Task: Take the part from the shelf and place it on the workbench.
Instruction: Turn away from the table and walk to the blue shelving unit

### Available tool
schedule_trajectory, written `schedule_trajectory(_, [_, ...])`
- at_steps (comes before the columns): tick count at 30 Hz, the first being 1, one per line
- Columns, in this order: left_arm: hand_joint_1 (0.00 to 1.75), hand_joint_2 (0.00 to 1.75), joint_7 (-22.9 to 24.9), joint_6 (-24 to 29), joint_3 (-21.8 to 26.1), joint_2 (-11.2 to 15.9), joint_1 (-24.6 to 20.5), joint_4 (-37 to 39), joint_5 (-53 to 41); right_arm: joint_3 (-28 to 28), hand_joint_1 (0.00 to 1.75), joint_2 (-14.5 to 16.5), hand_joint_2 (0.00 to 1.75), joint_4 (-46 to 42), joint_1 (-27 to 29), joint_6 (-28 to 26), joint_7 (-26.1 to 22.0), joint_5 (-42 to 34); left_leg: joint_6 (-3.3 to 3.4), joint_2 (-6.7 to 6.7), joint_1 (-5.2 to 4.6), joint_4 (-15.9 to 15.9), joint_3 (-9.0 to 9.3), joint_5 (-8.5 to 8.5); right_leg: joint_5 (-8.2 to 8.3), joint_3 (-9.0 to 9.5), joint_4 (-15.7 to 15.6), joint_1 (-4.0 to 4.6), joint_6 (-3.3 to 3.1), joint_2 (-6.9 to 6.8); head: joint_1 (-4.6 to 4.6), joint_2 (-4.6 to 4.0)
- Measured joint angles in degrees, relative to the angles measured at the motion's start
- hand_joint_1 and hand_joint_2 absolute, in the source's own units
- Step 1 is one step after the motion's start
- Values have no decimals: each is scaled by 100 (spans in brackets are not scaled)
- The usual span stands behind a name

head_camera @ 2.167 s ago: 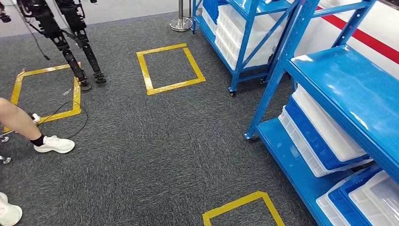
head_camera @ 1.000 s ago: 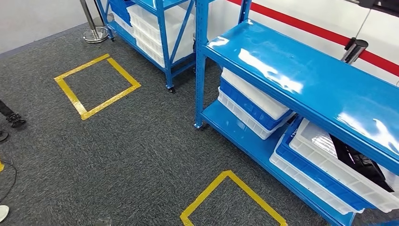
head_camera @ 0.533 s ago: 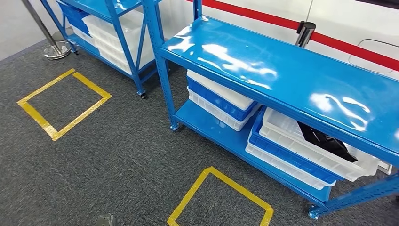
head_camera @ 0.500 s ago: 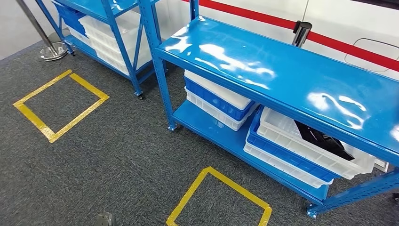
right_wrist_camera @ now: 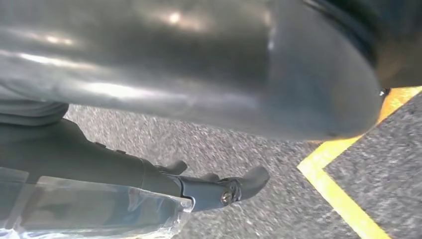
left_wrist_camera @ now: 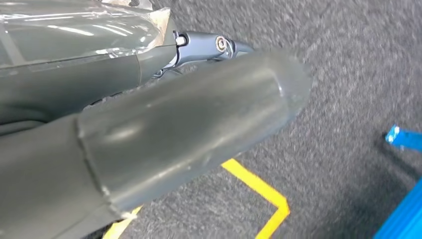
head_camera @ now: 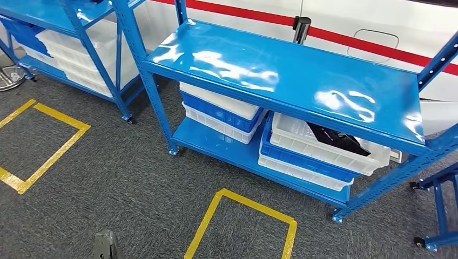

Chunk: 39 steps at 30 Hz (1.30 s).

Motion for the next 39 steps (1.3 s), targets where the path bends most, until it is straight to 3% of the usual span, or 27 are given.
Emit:
schedule_trajectory(1, [0, 0, 0, 14, 12, -9, -1, 0, 0, 0, 0, 0, 0, 0, 3, 1, 9, 0, -17, 72, 6, 2, 7, -11, 107, 118, -212, -25, 63, -42, 2, -1])
schedule_trajectory(3, [0, 0, 1, 32, 41, -28, -3, 2, 0, -1, 0, 9, 0, -1, -4, 2, 39, 4, -82, 205, -1, 11, 45, -54, 377, 535, -959, -62, 158, -321, 11, 0])
schedule_trajectory(5, [0, 0, 1, 38, 80, -33, -12, 5, 0, -2, 0, 22, 0, -3, -24, 2, 69, 13, -170, 332, -27, 17, 102, -108, 522, 790, -1399, -40, 117, -535, 2, 0])
schedule_trajectory(6, [0, 0, 0, 39, 92, -36, -21, 7, 0, -2, 0, 29, 0, -4, -32, 2, 79, 16, -206, 393, -32, 14, 129, -127, 535, 801, -1420, -13, 62, -531, -7, -1])
schedule_trajectory(8, [0, 0, 0, 35, 103, -52, -52, 6, 0, -2, 0, 27, 0, -3, -30, 2, 92, 18, -272, 455, 8, 14, 174, -158, 553, 805, -1433, -13, -38, -379, -34, 0])
schedule_trajectory(10, [0, 0, 0, 21, 107, -58, -71, 6, 0, -2, 0, 23, 0, -1, -25, 2, 111, 20, -323, 219, 53, 240, 98, -341, 573, 815, -1451, -35, -127, -241, -49, 0])
schedule_trajectory(12, [0, 0, 0, 0, 109, -46, -51, 8, 0, -2, 0, 23, 0, 0, -31, 1, 128, 28, -329, -112, 65, 876, -200, -696, 581, 816, -1457, -14, -214, -129, -66, -1])
schedule_trajectory(14, [0, 0, 0, -23, 113, -31, -19, 9, 0, -2, 0, 25, 0, 0, -36, -14, 135, 43, -309, -222, 63, 1500, -541, -905, 581, 817, -1455, 41, -264, -19, -73, -1])
schedule_trajectory(15, [0, 0, 0, -31, 121, -22, -11, 9, 0, -2, 0, 25, 0, 0, -29, -32, 133, 51, -292, -236, 63, 1576, -612, -854, 581, 823, -1454, 63, -271, 34, -74, -2])
schedule_trajectory(16, [0, 0, 0, -38, 132, -12, -9, 9, 0, -2, 0, 24, 0, 0, -20, -59, 127, 61, -268, -243, 62, 1445, -586, -705, 580, 833, -1454, 78, -271, 80, -74, -1])
schedule_trajectory(19, [0, 0, 0, -42, 173, 12, -20, 9, 0, -2, 0, 26, 0, -1, -9, -120, 106, 92, -167, -281, 36, 448, -174, -174, 579, 848, -1451, 116, -262, 156, -72, 0])
schedule_trajectory(21, [0, 0, 0, -36, 184, 15, -33, 9, 0, -2, 0, 30, 0, -2, -10, -128, 99, 102, -148, -292, -3, 145, -56, -88, 565, 829, -1441, 145, -240, 167, -69, 0])
schedule_trajectory(25, [0, 175, 0, 13, 183, 16, -40, 9, 0, -2, 0, 29, 0, -2, -11, -130, 117, 104, -200, -285, -54, 115, -56, -55, 559, 812, -1430, 146, -217, 158, -69, -1])
schedule_trajectory(29, [0, 175, 0, -13, 183, 26, -40, 9, 0, -2, 0, 28, 175, -2, -13, -121, 170, 101, -164, -286, -88, 117, -58, -51, 573, 818, -1441, 129, -190, 156, -69, -1])
schedule_trajectory(37, [0, 175, 109, 14, 278, 53, 66, -25, -201, -75, 0, 17, 175, -22, 13, 12, 197, 89, -139, -286, -88, 120, -62, -65, 574, 822, -1452, 108, -185, 157, -70, -1])
schedule_trajectory(39, [0, 87, 239, -14, 424, 59, 174, -77, -469, -162, 0, 14, 175, -45, 36, 50, 215, 107, -138, -286, -83, 120, -62, -66, 573, 818, -1452, 108, -185, 157, -70, -1])
